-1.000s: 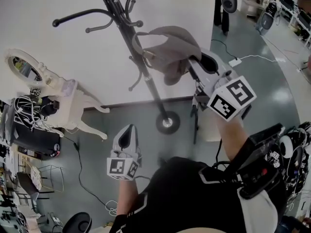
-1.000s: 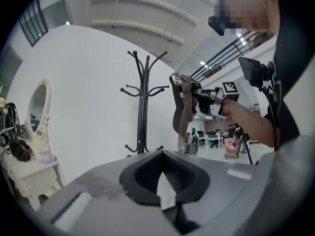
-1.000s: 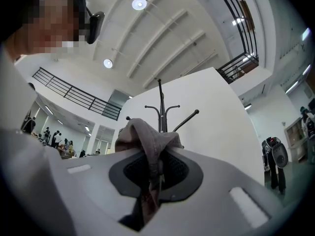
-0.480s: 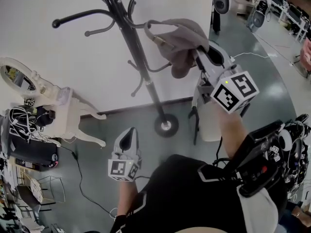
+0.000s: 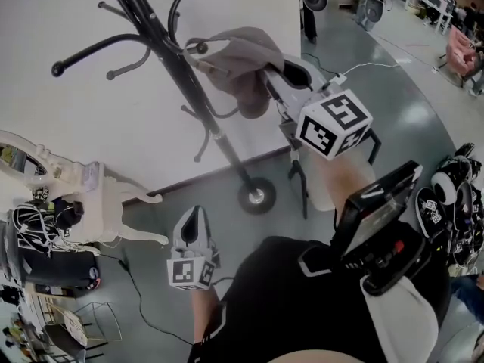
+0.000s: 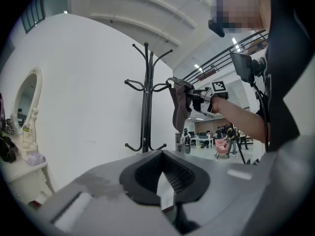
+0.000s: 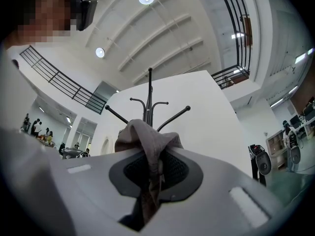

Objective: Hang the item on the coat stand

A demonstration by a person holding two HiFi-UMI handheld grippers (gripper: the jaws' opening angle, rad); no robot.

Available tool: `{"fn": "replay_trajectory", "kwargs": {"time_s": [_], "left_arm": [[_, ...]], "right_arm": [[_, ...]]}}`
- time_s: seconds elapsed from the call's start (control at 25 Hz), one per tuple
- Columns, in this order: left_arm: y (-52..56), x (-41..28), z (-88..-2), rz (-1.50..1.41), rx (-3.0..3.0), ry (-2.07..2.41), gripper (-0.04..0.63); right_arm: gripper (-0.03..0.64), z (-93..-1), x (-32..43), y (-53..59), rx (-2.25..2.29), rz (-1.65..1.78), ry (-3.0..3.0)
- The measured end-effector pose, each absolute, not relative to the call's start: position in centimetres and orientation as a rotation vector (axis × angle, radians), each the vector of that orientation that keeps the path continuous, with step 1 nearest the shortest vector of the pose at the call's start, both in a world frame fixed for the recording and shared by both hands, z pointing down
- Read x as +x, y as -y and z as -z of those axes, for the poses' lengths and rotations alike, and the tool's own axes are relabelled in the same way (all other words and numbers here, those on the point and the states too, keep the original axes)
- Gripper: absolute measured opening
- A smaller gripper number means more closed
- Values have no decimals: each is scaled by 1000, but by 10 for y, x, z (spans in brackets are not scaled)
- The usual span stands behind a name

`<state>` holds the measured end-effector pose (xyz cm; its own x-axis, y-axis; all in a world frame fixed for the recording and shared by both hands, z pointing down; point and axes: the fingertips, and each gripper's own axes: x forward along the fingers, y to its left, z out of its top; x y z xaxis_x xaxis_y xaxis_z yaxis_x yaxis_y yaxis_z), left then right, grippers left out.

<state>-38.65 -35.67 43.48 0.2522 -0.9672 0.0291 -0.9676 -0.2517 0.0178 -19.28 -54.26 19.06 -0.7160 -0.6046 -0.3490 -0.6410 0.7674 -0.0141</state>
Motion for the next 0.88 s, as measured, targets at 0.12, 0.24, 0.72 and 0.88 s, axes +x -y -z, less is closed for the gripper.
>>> {"fn": "replay_trajectory", "kwargs": {"time_s": [0.12, 0.24, 0.72, 0.88], "left_arm": [[358, -388, -435, -17, 2469, 1896, 21], [359, -389, -436, -13, 2475, 1889, 21], [364, -394, -447, -32, 2449, 1865, 21], [364, -398, -446, -22, 2439, 1877, 21]], "right_arm": [[33, -197, -197, 546, -977, -152, -2638], [34, -204, -200, 547, -991, -142, -2648], [34, -249, -232, 551, -1008, -79, -2750], [34, -261, -252, 542, -947, -42, -2794]]}}
